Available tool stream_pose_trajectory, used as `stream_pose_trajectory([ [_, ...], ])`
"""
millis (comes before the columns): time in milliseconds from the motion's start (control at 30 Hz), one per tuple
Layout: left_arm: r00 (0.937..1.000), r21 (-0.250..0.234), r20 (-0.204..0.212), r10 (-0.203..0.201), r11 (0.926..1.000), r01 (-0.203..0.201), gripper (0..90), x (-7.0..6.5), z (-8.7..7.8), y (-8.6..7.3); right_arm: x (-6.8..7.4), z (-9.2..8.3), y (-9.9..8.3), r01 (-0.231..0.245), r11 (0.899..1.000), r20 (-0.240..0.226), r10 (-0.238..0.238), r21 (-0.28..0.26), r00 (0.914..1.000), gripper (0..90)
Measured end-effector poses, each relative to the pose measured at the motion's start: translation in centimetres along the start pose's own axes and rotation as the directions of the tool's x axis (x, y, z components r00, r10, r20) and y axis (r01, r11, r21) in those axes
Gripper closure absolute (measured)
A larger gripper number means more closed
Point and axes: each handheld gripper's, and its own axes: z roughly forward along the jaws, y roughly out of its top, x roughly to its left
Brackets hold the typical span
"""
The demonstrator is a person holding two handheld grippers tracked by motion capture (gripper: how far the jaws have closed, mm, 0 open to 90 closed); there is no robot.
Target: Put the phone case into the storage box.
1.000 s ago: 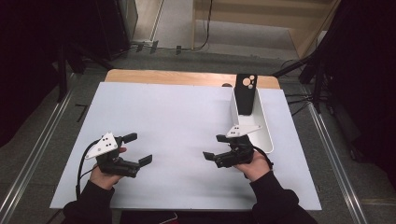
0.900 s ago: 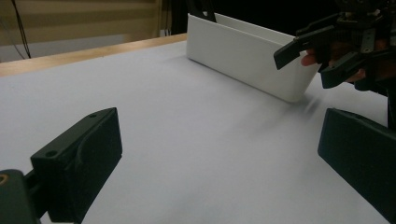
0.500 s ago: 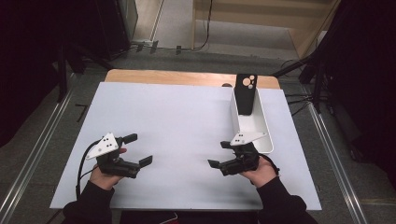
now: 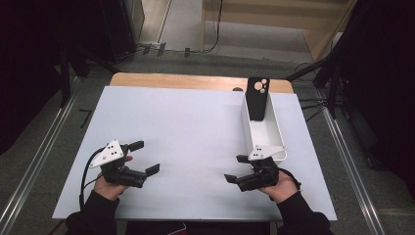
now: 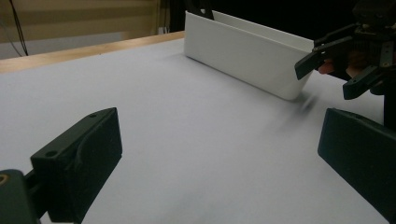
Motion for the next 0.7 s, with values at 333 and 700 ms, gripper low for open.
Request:
stream_pose_trajectory([
  [333,1.0,0.007,0.005,-0.001,1.0,0.001,0.0,-0.1,-0.2,-0.1,-0.1,-1.3,-1.1,0.005,1.0,0.015,-0.005,-0.016,0.9999,21.7],
  [700,1.0,0.018,0.003,0.0,0.9998,0.0,0.0,-0.2,-0.6,-0.2,-0.8,-2.2,-2.5,-0.016,1.0,0.029,0.015,0.026,0.9995,23.3],
])
